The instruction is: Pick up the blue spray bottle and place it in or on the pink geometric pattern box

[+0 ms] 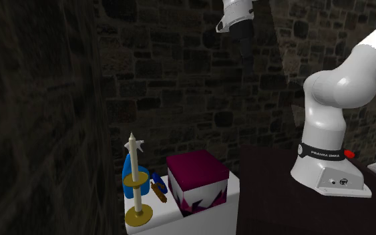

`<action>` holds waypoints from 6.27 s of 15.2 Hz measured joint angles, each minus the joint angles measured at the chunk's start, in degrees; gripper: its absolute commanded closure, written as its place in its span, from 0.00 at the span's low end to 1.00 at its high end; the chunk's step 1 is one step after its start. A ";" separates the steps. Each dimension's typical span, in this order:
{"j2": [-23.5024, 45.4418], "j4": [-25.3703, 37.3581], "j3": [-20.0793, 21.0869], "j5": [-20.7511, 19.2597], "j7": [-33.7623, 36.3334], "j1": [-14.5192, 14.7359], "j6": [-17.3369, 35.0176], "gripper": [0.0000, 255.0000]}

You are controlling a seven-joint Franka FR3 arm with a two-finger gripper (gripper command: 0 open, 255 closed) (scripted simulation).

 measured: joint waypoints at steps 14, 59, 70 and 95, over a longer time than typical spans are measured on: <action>10.37 -13.96 -4.04 -0.15 -11.90 2.43 35.33 0.00; 82.00 24.45 12.75 52.29 -82.74 -1.75 92.58 1.00; 80.98 23.92 12.12 51.97 -82.03 -1.24 92.00 1.00; 63.06 17.87 -0.63 39.31 -64.91 8.47 79.20 1.00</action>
